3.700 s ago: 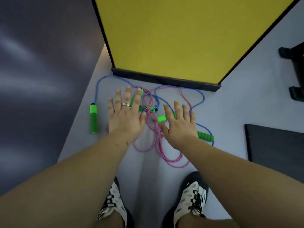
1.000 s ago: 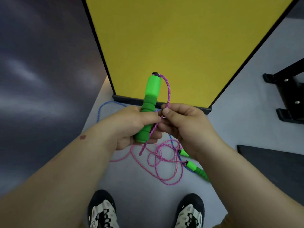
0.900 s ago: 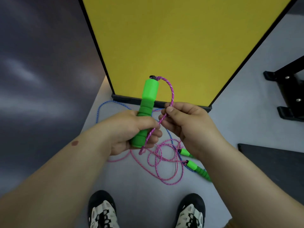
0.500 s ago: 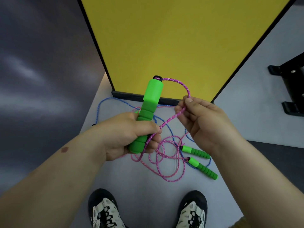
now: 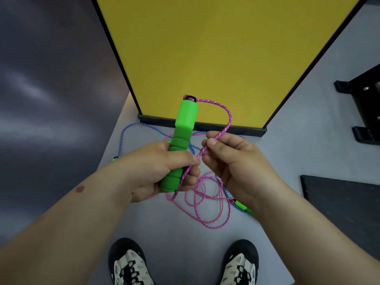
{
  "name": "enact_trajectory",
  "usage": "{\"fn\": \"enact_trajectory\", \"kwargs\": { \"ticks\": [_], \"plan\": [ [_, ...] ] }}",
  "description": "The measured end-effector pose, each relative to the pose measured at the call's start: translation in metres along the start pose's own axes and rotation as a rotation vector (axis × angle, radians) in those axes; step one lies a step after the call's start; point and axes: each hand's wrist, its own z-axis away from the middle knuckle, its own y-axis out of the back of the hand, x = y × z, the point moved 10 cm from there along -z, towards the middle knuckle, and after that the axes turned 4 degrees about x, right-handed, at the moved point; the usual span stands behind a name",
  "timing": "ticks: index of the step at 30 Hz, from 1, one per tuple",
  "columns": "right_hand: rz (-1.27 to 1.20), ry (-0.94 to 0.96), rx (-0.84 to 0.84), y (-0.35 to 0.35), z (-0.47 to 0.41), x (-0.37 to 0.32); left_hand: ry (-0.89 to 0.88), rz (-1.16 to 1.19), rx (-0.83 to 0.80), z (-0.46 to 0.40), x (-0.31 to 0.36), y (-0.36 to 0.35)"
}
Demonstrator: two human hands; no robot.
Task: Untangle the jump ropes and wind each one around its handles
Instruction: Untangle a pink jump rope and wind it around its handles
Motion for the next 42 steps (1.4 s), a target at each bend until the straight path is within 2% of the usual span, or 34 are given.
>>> {"fn": "enact_trajectory", "kwargs": {
  "ticks": [11, 14, 17, 22, 26, 36, 39, 42],
  "plan": [
    [-0.138, 0.06, 0.178, 0.033, -0.01, -0.02, 0.008, -0.019, -0.019, 0.001, 0.0, -0.002],
    [-0.106, 0.006, 0.103, 0.021, -0.008, -0.01, 0.005, -0.005, -0.01, 0.0, 0.001, 0.0],
    [0.025, -0.039, -0.028, 0.002, 0.0, 0.002, 0.002, 0.0, 0.008, 0.0, 0.001, 0.0],
    [0.223, 0.012, -0.125, -0.012, 0.006, 0.005, 0.008, 0.0, 0.033, -0.001, 0.001, 0.001],
    [0.176, 0.024, -0.084, -0.007, 0.004, 0.001, 0.018, -0.009, 0.021, 0.0, 0.0, -0.001],
    [-0.04, 0.119, 0.186, 0.033, -0.007, -0.028, 0.026, -0.042, -0.027, 0.001, -0.001, -0.004],
    [-0.06, 0.102, 0.174, 0.031, -0.008, -0.025, 0.023, -0.042, -0.03, 0.001, -0.001, -0.004],
    [-0.017, 0.05, 0.079, 0.017, -0.004, -0.016, 0.025, -0.025, -0.025, 0.001, -0.001, -0.003]
  ]
}}
